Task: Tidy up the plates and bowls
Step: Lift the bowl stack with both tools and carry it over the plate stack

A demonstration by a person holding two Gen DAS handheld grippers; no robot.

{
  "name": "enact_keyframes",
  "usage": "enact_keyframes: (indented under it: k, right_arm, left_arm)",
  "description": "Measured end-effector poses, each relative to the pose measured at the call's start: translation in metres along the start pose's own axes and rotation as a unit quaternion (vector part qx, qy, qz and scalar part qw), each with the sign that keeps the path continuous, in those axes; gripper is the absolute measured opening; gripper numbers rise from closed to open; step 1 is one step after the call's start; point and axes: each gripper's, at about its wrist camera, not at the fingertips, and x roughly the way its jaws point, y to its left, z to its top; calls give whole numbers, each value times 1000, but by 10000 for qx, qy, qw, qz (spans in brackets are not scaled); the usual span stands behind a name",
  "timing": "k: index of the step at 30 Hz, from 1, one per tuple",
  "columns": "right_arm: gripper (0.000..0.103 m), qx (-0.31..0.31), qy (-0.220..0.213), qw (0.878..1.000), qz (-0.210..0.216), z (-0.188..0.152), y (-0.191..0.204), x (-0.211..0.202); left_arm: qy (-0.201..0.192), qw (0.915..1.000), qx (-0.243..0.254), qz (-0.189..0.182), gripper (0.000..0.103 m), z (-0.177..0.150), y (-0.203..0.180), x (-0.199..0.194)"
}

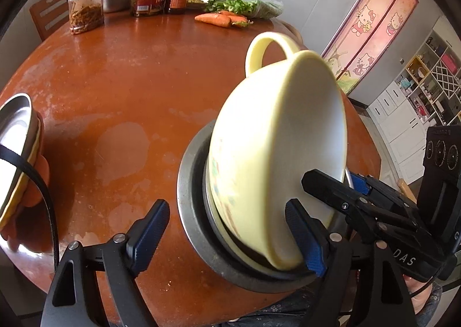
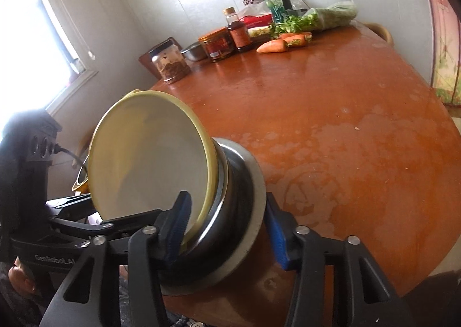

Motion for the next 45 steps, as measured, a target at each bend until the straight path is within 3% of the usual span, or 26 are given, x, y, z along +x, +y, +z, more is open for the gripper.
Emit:
enact_keyframes:
  k: [5, 9, 11, 20, 45]
  right_arm:
    - [48, 0, 25, 10000, 21, 0, -1, 2]
    - [47, 22, 16, 10000, 26, -1, -1, 3]
    - [47, 19, 18, 10000, 11, 0, 0, 4]
    - [47, 204, 156, 9994, 211, -2, -4, 9]
    - [45, 264, 107, 9995, 144, -1, -1, 7]
  left_arm:
    - [96, 9998, -115, -139, 80, 0, 3, 6]
    - [33, 9998, -30, -211, 66, -1, -2, 4]
    - [9, 9998, 12, -183, 65, 0, -5, 3]
    - [64, 9995, -71, -285, 65, 0, 0, 3]
    - [78, 9989, -212, -409, 60, 0, 5, 3]
